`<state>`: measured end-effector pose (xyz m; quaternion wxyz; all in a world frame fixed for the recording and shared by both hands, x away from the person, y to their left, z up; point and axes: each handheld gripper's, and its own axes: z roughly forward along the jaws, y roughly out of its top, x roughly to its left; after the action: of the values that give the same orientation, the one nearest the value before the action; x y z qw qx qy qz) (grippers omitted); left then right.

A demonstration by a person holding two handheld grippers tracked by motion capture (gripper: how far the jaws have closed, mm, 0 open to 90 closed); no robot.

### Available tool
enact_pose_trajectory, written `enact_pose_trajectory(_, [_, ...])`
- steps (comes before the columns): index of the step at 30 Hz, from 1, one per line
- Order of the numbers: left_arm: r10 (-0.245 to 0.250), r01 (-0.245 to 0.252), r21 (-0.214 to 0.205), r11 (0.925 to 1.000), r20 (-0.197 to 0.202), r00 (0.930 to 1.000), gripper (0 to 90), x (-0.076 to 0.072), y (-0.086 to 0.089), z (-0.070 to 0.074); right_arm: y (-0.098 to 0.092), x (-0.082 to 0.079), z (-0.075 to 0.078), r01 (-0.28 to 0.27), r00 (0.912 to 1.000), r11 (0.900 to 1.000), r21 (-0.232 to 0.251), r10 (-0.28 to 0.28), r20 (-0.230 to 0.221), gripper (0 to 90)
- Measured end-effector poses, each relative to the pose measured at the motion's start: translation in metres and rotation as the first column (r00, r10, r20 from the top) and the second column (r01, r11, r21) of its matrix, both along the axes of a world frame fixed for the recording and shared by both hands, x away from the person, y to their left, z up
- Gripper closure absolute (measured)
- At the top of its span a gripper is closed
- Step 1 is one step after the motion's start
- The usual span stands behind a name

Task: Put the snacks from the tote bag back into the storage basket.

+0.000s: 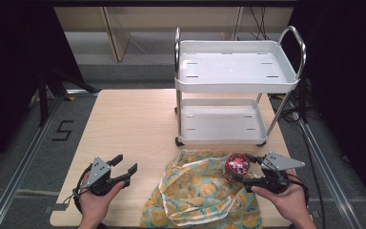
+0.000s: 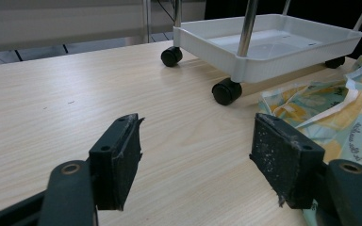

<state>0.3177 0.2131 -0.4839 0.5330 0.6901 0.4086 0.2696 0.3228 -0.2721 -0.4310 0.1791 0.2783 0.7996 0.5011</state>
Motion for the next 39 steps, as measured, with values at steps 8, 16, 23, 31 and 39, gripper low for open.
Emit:
enact_pose_trajectory(8, [0.002,-0.002,0.000,1.0000,-0.001,1.0000,32.9,0.000,0.000,0.000,0.001,0.002,0.000,0.000,1.0000,1.0000,0.001,0.000,0.002,26.1])
enact_pose_trajectory(16, [0.004,-0.004,-0.005,1.0000,0.003,1.0000,32.9,0.000,-0.001,0.000,0.002,0.001,0.003,0.015,0.9998,0.9998,0.015,-0.016,0.013,26.1])
enact_pose_trajectory(23, [0.004,-0.004,-0.003,1.0000,0.001,1.0000,32.8,0.000,-0.001,0.001,0.003,0.003,0.008,0.006,0.9996,0.9999,0.010,-0.006,0.027,26.1])
enact_pose_trajectory(31, [0.000,0.000,-0.006,1.0000,0.008,1.0000,32.9,0.000,0.000,0.001,0.006,0.004,0.011,0.012,0.9997,0.9999,0.008,-0.012,0.020,26.2])
enact_pose_trajectory(39, [0.001,-0.001,-0.008,1.0000,0.010,0.9999,32.9,0.001,0.000,0.001,0.006,0.010,0.011,0.004,0.9993,0.9999,0.010,-0.005,0.037,26.2])
